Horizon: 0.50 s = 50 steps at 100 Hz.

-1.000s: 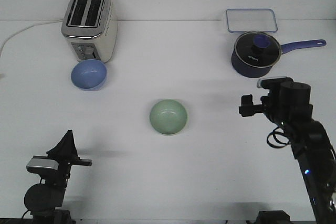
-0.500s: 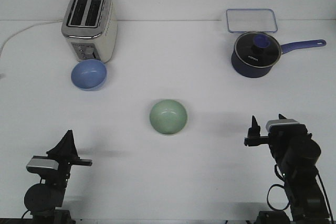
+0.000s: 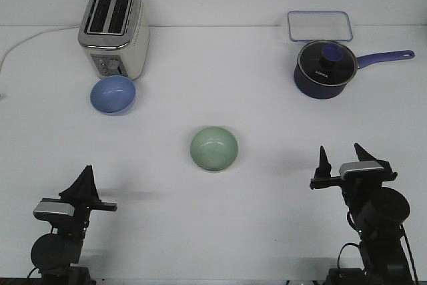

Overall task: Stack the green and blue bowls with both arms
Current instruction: 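Open the right gripper, lift away, and retract it toward the robot, then reach the left gripper forward to the light blue bowl's rim and grasp it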

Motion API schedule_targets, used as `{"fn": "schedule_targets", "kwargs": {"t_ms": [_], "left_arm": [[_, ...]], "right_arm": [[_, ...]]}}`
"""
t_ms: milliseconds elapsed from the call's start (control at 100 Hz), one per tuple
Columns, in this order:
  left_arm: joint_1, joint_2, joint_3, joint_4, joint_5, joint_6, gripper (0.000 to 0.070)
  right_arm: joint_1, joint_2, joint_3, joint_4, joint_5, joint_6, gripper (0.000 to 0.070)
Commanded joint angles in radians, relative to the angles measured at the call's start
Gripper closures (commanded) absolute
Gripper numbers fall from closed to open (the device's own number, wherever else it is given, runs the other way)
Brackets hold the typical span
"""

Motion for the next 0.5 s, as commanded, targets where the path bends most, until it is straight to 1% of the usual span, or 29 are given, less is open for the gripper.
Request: {"fn": "schedule_targets", "kwargs": {"t_ms": [0, 490], "left_arm": [[0.000, -0.002, -0.020, 0.010, -0.002, 0.008, 0.0689], [0.000, -0.002, -0.020, 0.010, -0.002, 0.005, 0.0689]], "right_arm": [[0.001, 0.001, 0.004, 0.011, 0.000, -0.003, 0.0153], [0.001, 0.001, 0.004, 0.011, 0.000, -0.003, 0.0153]]}}
